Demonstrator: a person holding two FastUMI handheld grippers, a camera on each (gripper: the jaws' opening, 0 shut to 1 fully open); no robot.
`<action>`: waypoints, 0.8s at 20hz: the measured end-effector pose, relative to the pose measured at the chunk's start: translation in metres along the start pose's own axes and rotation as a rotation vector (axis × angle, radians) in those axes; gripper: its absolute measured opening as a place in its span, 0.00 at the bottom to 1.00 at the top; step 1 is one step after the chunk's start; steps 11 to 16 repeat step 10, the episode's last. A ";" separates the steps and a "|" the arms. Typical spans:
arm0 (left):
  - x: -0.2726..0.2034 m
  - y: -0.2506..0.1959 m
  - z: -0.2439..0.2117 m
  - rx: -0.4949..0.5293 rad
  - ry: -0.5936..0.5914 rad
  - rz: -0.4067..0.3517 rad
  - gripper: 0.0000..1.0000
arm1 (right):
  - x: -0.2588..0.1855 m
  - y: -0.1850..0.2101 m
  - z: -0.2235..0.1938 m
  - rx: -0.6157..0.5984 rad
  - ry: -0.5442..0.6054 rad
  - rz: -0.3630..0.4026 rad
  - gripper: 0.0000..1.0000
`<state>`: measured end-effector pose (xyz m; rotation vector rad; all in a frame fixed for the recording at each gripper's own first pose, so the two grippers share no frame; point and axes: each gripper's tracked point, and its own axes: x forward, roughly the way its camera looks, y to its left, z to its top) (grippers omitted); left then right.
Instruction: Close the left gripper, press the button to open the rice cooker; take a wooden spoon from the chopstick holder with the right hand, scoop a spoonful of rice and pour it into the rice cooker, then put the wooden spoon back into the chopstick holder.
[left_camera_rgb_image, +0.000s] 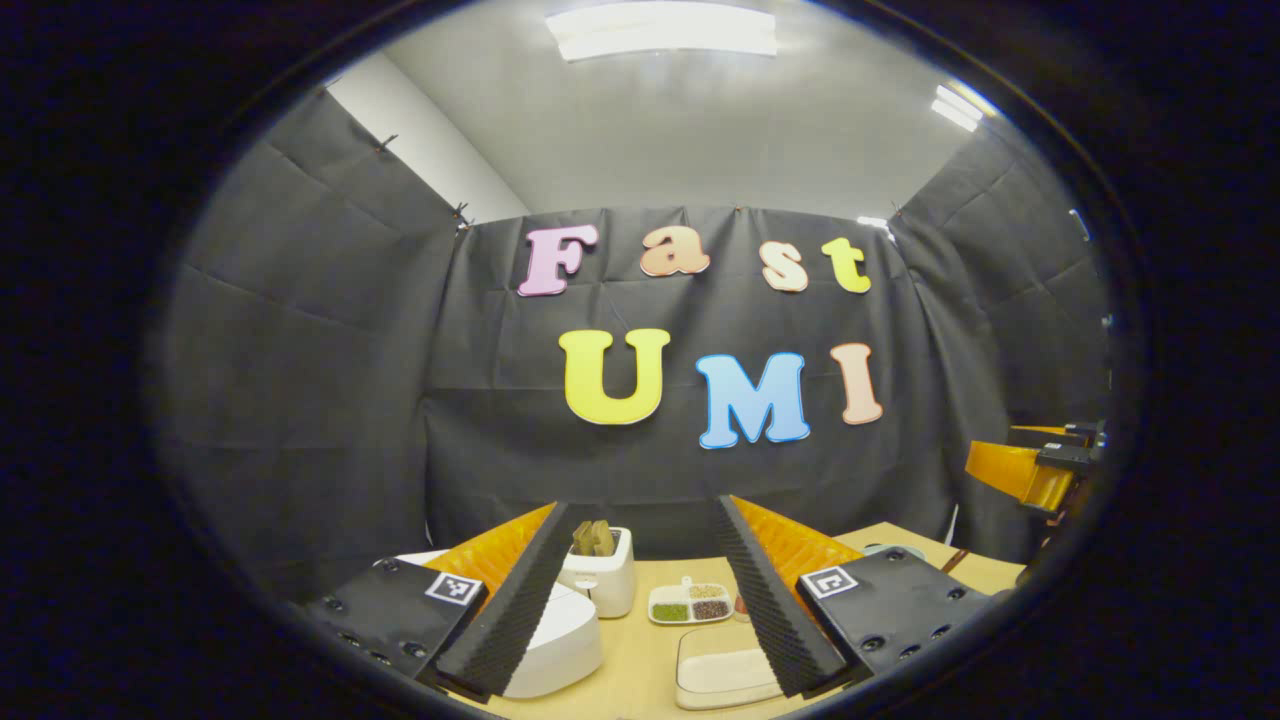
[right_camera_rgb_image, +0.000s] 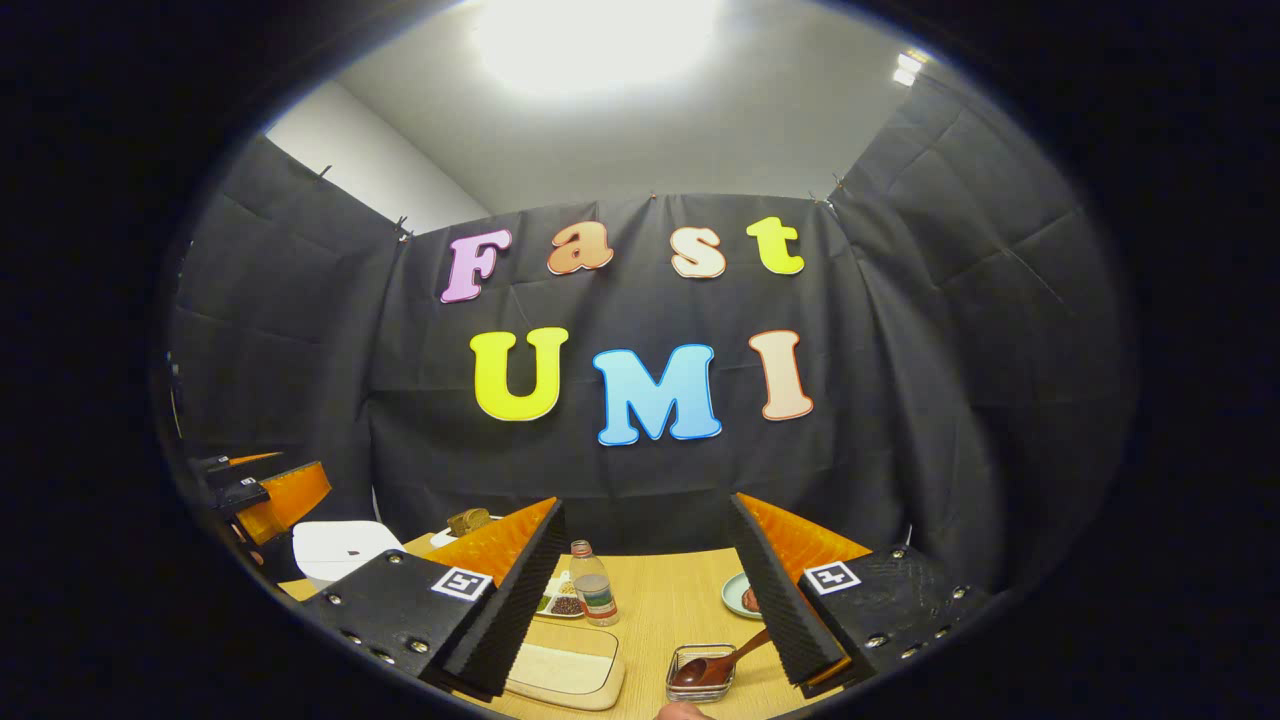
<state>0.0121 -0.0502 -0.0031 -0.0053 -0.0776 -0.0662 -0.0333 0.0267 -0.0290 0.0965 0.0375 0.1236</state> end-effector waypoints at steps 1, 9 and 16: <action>0.001 0.003 0.000 0.002 0.007 0.009 1.00 | 0.001 0.001 0.000 -0.007 0.004 0.002 0.97; -0.002 0.001 0.012 0.014 -0.017 0.015 0.99 | -0.005 0.007 0.006 -0.021 -0.002 -0.001 0.98; -0.002 0.000 0.008 0.010 -0.008 0.010 0.99 | -0.006 0.008 0.004 -0.017 0.002 -0.001 0.98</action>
